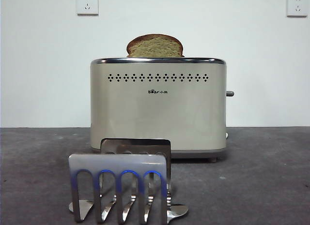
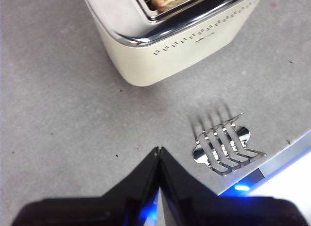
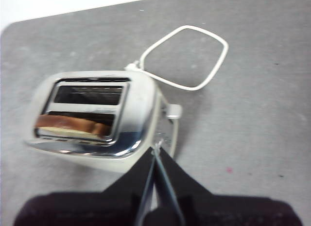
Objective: Pick up a slice of bread from the rack,put the bread on the toaster,press the button
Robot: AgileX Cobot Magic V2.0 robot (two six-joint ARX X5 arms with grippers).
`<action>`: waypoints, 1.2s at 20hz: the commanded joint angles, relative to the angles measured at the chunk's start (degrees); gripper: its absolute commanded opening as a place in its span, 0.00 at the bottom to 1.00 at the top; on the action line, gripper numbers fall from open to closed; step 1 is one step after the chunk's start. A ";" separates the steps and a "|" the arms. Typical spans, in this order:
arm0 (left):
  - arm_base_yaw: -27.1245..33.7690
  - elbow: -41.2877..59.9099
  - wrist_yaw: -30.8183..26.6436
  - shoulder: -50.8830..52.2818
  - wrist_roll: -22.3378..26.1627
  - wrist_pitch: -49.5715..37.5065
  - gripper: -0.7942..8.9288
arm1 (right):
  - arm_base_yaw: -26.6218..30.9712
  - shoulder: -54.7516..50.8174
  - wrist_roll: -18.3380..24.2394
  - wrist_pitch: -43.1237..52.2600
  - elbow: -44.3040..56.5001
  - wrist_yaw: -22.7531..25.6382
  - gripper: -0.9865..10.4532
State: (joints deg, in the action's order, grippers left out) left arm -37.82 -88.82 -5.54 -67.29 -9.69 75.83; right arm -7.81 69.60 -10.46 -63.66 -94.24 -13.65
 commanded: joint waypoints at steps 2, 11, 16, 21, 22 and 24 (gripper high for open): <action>2.21 0.26 -0.04 0.42 -0.17 -0.15 0.08 | 0.00 0.72 0.46 0.02 0.09 6.01 0.09; 21.99 40.48 -1.40 26.12 11.85 -52.46 0.08 | 0.00 0.74 0.44 0.00 0.09 13.18 0.09; 32.96 70.62 -0.28 44.46 12.74 -74.01 0.08 | 0.00 0.74 0.44 0.00 0.09 13.27 0.09; 41.53 85.44 13.03 58.62 12.68 -75.67 0.08 | 0.00 0.74 0.44 0.00 0.09 13.27 0.09; 42.86 86.90 15.39 60.78 12.68 -75.43 0.08 | 0.00 0.74 0.44 0.00 0.09 13.27 0.09; 43.91 88.26 16.39 63.43 12.48 -74.66 0.08 | 0.00 0.74 0.44 0.00 0.09 13.27 0.09</action>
State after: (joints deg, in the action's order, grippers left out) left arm 5.91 -1.28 10.44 -4.01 2.48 1.52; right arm -7.81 70.22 -10.46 -63.83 -94.24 -0.43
